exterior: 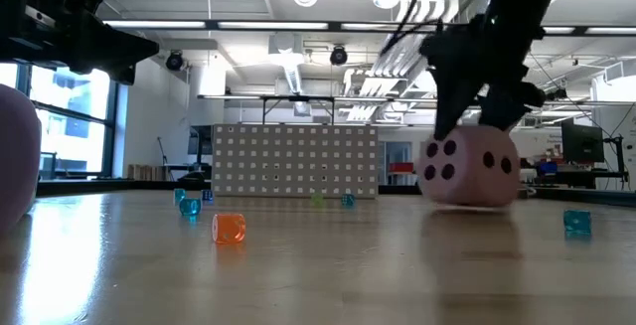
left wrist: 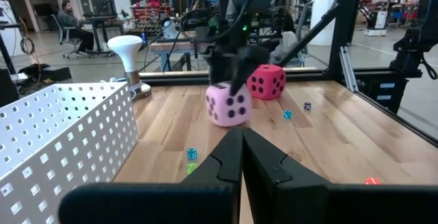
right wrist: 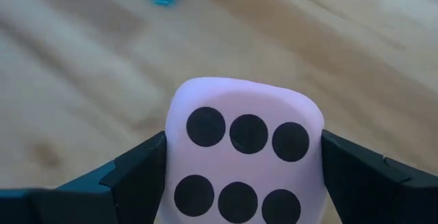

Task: Pick & Place Dice
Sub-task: Put the large pink dice into the white basket

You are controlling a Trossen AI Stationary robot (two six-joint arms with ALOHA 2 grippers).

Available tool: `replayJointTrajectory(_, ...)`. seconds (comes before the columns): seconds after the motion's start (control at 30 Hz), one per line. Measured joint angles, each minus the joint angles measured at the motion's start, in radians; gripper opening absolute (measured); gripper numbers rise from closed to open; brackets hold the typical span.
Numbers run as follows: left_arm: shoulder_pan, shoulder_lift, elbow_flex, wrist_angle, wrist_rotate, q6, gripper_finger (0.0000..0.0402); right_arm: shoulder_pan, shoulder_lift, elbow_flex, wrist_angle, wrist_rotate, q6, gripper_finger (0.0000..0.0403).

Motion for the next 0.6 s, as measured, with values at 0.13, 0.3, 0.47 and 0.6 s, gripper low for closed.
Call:
replayJointTrajectory(0.13, 0.0, 0.0, 0.0, 0.001, 0.0, 0.0, 0.0, 0.004, -0.026, 0.002, 0.177, 0.003, -0.102, 0.0321)
replayJointTrajectory(0.3, 0.0, 0.0, 0.0, 0.005, 0.0, 0.0, 0.0, -0.044, -0.03, 0.01, 0.416, -0.011, -0.268, 0.032)
replayJointTrajectory(0.47, 0.0, 0.0, 0.0, 0.01, 0.0, 0.0, 0.0, -0.122, -0.031, 0.108, 0.487, -0.007, -0.463, 0.032)
replayJointTrajectory(0.6, 0.0, 0.0, 0.0, 0.009, 0.0, 0.0, 0.0, -0.187, -0.032, 0.21, 0.487, -0.006, -0.567, 0.032)
